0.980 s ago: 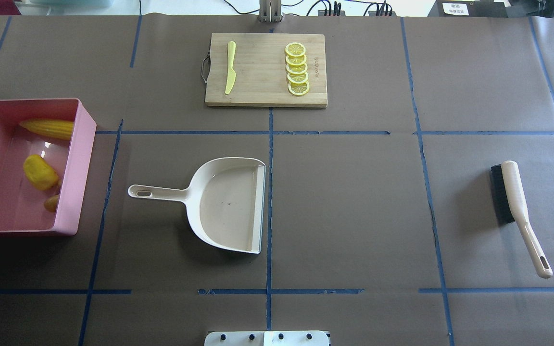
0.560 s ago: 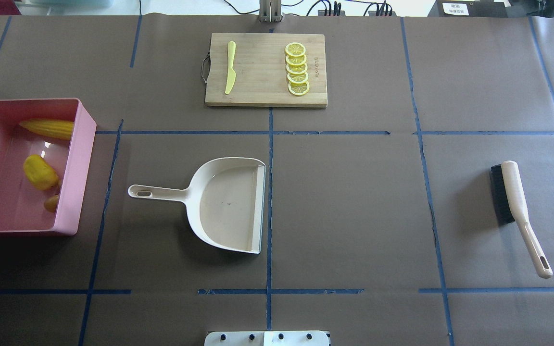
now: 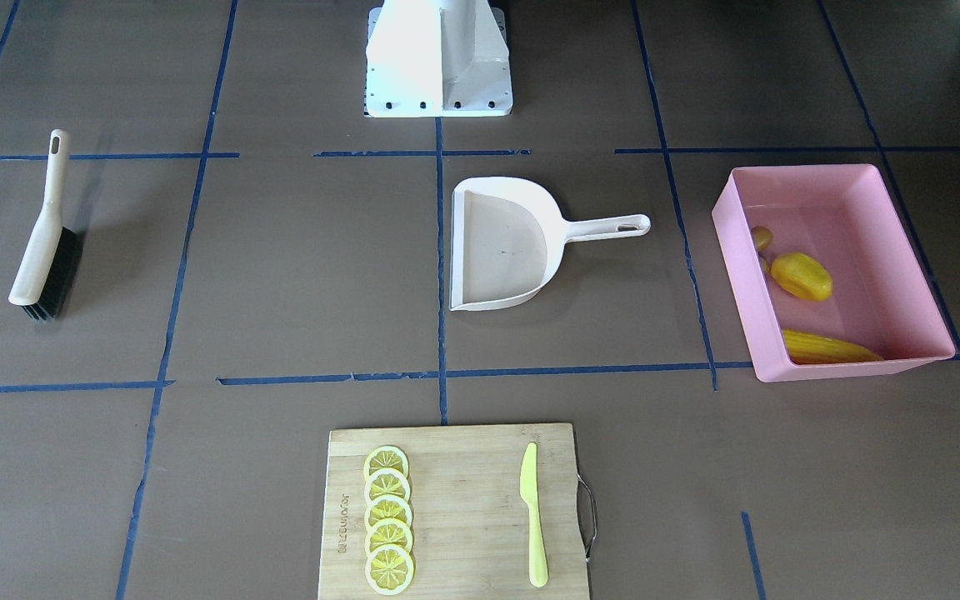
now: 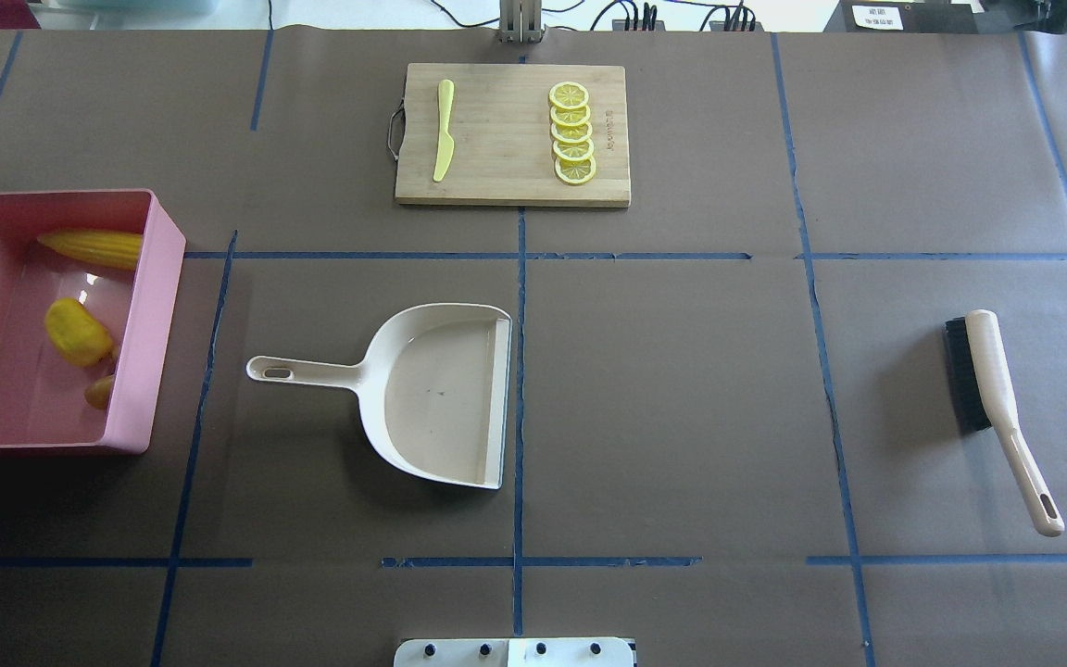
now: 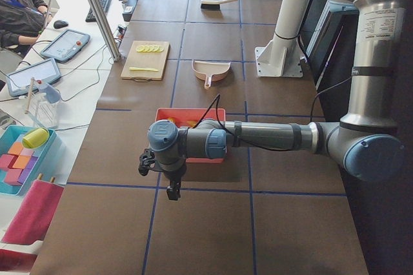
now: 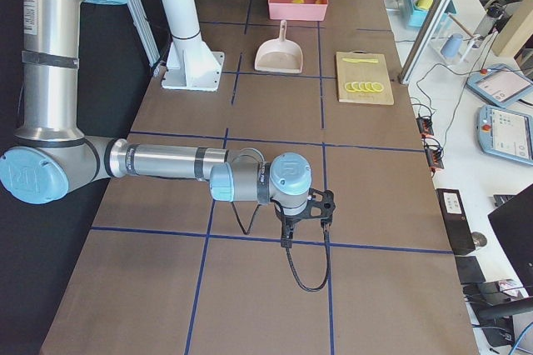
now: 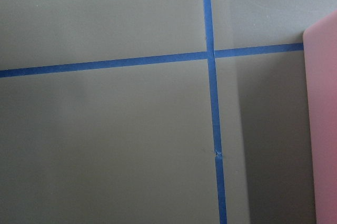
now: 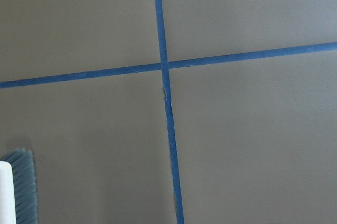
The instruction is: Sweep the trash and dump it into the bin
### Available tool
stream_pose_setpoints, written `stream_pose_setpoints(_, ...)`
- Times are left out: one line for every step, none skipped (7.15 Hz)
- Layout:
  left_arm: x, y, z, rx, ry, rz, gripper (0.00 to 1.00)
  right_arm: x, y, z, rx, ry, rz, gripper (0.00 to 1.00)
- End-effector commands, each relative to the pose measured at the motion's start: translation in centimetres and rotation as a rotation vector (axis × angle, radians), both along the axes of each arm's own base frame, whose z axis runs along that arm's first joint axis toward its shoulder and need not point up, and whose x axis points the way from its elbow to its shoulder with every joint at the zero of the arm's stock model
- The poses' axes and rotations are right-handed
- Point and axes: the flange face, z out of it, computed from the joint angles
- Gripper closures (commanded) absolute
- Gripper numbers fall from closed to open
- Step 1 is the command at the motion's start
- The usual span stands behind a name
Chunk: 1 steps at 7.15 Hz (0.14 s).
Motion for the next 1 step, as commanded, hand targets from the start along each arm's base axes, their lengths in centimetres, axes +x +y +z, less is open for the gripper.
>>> stream_pose_setpoints(0.00,0.00,0.03,0.000,0.000,0.001,0.00,-0.05,-0.10,-0.11,0.002,0.003,0.000,0.00)
